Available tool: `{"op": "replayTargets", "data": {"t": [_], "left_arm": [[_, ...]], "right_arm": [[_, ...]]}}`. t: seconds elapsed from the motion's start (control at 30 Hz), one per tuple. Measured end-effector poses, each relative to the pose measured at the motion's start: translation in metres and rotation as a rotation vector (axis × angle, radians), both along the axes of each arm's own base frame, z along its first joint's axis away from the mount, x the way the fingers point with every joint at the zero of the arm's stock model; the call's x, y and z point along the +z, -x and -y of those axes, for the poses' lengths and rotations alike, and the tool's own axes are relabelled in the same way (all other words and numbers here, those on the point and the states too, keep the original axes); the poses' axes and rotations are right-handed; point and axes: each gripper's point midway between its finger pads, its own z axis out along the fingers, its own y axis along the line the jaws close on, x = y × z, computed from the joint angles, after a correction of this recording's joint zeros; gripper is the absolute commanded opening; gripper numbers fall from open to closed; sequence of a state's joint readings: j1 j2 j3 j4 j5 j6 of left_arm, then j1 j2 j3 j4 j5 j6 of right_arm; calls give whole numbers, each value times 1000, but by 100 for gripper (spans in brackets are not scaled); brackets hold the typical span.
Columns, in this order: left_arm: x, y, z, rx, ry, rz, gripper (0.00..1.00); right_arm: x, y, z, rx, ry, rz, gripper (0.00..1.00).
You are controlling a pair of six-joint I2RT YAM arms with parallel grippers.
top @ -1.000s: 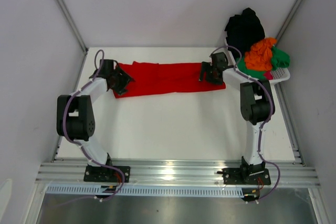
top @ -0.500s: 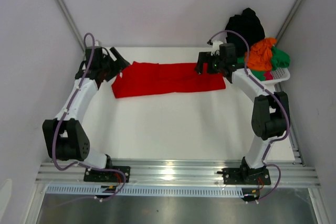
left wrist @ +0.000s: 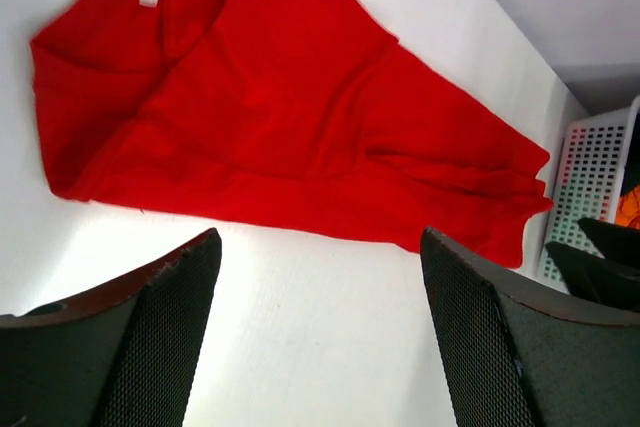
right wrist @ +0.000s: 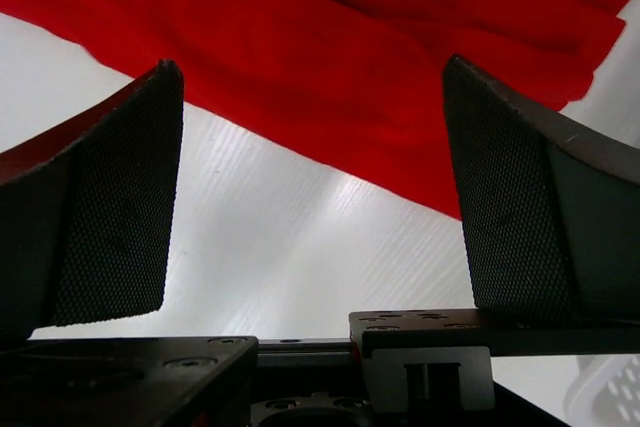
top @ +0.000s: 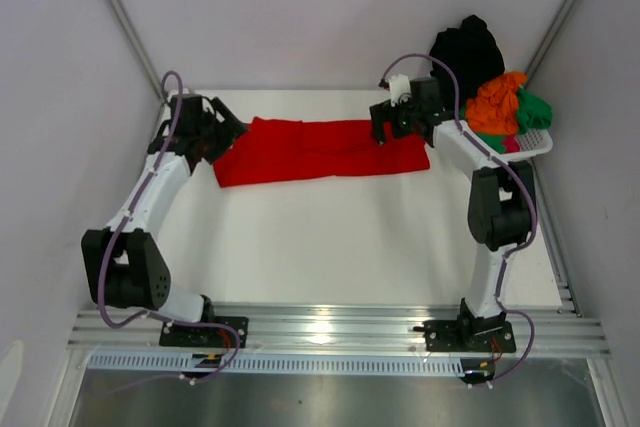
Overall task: Fold and stack the t-shirts
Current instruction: Fold the tshirt
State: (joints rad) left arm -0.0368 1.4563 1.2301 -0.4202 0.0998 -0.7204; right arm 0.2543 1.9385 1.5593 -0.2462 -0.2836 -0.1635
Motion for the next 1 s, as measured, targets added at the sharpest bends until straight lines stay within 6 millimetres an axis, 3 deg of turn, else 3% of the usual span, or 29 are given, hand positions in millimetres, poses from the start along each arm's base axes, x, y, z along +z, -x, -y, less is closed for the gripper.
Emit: {"op": "replayTargets", "data": {"t": [0.1, 0.17, 0.27, 0.37, 0.47, 0.6, 0.7, 0.8, 0.87, 1.0], "left_arm": [[-17, -2, 11, 56, 58, -59, 86], [-40, -6, 20, 120, 123, -135, 87], [-60, -8, 25, 211, 189, -220, 98], [-72, -7, 26, 327, 225, -303, 99], [-65, -11, 32, 436, 258, -366, 99], [-27, -33, 42, 560, 307, -409, 100], [1, -53, 51, 623, 365, -431, 99], [13, -79, 60, 662, 433, -435, 99], [3, -85, 67, 686, 472, -476, 100], [-36, -73, 72, 766, 472, -619, 99]], "right_arm": [[-31, -6, -1, 59, 70, -53, 99], [-56, -4, -1, 115, 127, -89, 99], [-64, -2, -2, 223, 216, -31, 99], [-71, 3, -6, 393, 353, 67, 99], [-70, 2, -12, 546, 460, 142, 99], [-48, -17, -25, 690, 462, 237, 99], [-33, -32, -18, 725, 456, 302, 99], [-40, -38, -6, 740, 467, 307, 99], [-53, -39, -4, 752, 469, 290, 99], [-80, -34, -6, 757, 482, 264, 99]]}}
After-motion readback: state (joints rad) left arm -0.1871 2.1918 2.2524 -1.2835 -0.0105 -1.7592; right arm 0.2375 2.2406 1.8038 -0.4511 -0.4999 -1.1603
